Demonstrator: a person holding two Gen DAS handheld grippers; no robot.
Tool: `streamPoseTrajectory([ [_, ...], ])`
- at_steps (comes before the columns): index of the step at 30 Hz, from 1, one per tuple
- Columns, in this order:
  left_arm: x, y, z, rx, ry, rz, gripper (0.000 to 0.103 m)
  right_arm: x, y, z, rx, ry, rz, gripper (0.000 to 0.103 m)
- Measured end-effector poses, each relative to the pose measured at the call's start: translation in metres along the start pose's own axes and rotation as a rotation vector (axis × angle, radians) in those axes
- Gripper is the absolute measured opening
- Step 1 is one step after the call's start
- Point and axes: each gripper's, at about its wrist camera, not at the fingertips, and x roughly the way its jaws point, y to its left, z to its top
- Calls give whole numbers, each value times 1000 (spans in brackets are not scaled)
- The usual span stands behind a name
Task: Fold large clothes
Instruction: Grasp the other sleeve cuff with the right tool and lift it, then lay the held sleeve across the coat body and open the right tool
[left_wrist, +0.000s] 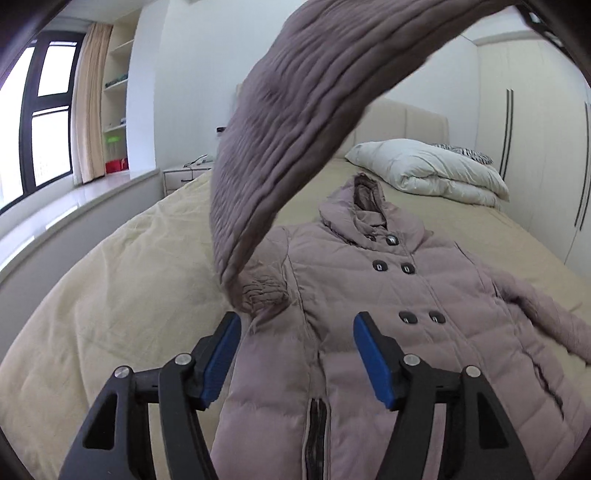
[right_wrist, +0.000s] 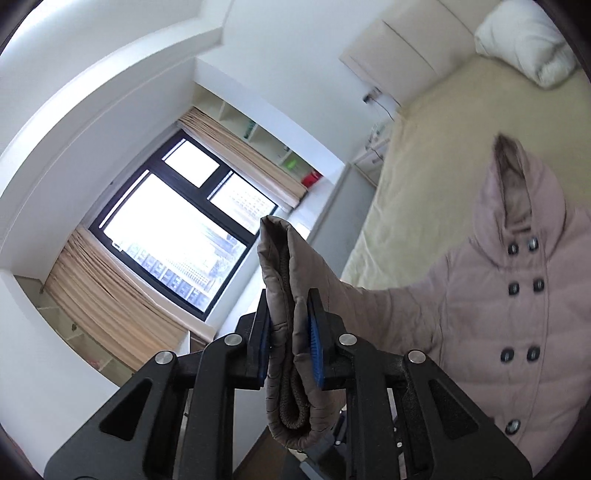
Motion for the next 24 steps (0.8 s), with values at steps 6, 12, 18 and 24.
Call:
streamPoseTrajectory([
  [6, 94, 5, 31, -66, 107, 53, 71, -39, 17, 60, -73, -90, -3, 17],
  [12, 130, 36, 29, -130, 197, 68, 25, -82, -74, 90, 33, -194, -109, 17],
  [18, 143, 42, 13, -111, 227, 114, 25, -85, -269, 74, 313, -240, -358, 16],
  [24, 145, 47, 12, -73, 235, 164, 39, -40, -445, -6, 568, -109, -589, 16],
])
